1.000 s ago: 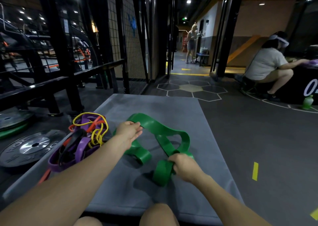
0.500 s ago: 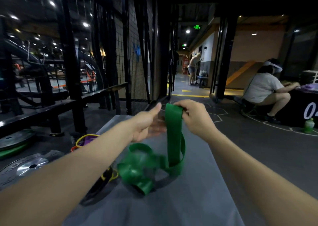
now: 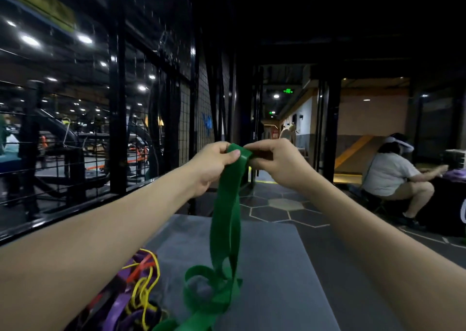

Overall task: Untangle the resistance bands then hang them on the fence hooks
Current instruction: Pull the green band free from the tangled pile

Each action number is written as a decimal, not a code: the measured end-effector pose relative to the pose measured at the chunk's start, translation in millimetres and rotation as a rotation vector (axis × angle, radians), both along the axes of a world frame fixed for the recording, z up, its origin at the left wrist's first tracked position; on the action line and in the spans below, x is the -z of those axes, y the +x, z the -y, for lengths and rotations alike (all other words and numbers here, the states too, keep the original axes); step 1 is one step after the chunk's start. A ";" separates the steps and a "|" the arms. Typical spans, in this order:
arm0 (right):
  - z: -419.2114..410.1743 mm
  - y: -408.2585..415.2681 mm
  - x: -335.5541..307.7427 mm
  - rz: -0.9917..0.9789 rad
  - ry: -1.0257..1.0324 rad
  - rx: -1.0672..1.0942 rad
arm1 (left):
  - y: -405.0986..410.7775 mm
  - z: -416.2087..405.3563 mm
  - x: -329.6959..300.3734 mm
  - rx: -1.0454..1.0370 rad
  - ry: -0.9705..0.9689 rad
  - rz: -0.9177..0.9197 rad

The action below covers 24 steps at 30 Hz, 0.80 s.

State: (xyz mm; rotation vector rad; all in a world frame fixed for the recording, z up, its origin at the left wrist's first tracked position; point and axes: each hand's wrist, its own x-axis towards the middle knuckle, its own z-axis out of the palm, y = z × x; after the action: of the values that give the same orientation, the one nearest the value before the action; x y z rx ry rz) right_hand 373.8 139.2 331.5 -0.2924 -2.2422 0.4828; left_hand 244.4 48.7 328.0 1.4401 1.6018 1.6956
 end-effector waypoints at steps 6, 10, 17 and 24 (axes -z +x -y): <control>3.2 -34.0 15.1 0.081 -0.153 -0.048 | -27.1 24.5 -23.5 0.138 0.043 0.196; 13.9 -57.0 11.7 0.034 -0.537 -0.361 | -37.2 40.8 -38.1 0.197 0.003 0.163; 14.4 -66.4 -6.9 -0.032 -0.228 -0.007 | -61.4 67.7 -53.8 0.022 -0.167 -0.242; 23.2 -49.5 -40.0 -0.330 0.264 0.397 | -47.5 55.4 -55.8 -0.521 -0.110 -0.752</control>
State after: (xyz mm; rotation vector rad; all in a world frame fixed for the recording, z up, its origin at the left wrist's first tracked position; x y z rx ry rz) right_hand 324.3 116.0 371.5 -0.4700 -1.8374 0.0175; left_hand 197.0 -6.8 383.9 1.8409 2.6090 1.3133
